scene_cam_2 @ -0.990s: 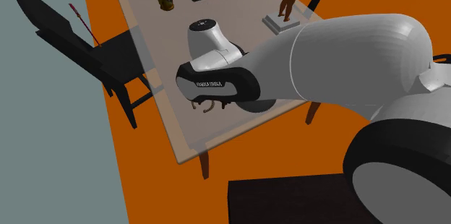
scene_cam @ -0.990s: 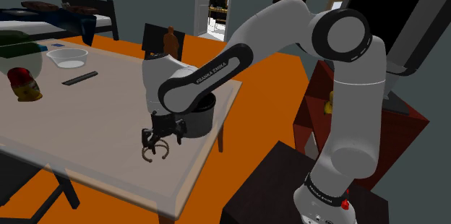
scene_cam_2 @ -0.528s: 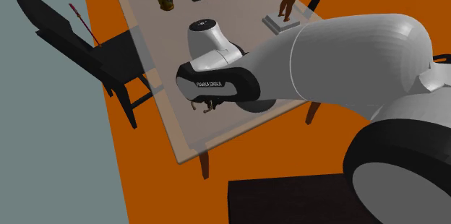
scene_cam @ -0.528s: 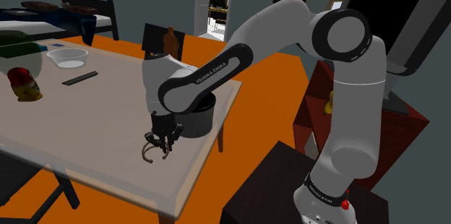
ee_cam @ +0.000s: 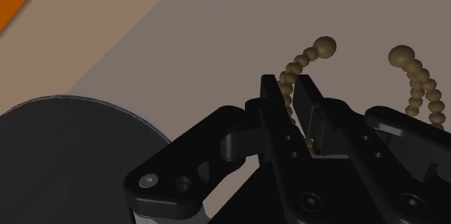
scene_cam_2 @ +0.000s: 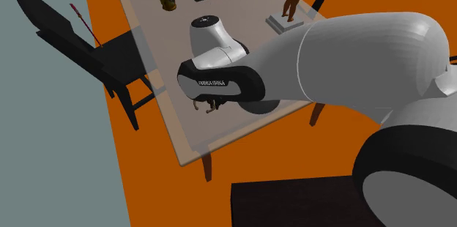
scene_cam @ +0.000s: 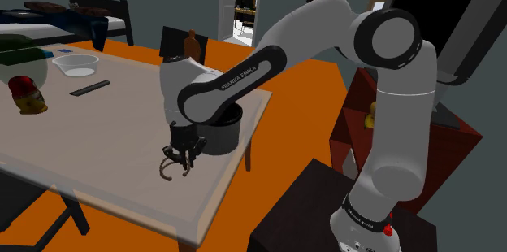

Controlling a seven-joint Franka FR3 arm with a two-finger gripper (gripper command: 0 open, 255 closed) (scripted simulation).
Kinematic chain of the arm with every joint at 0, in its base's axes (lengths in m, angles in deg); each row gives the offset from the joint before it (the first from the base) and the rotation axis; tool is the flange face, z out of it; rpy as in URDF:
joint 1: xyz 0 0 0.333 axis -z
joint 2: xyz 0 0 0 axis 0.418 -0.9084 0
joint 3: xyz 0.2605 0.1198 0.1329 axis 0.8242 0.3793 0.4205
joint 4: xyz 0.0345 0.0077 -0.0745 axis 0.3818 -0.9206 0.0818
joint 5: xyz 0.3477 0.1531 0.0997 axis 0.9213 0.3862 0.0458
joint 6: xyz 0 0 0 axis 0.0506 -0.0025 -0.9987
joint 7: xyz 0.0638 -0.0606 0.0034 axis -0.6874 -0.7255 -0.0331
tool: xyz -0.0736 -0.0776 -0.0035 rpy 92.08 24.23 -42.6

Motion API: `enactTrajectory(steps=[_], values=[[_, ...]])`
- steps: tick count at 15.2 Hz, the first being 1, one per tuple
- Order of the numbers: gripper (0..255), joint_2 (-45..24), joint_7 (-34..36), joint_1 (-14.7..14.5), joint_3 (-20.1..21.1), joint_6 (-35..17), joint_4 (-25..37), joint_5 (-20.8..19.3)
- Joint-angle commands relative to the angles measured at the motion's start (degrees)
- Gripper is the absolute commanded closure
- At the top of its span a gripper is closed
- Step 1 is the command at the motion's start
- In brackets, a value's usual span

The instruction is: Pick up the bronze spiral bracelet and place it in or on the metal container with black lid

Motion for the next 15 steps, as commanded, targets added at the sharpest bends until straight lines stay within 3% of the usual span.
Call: enactTrajectory(steps=[1,15], values=[[255,0.7,-0.2,0.1,0.2,1.2,0.6,0.5],[255,6.0,-1.9,1.0,1.2,10.6,5.3,3.4]])
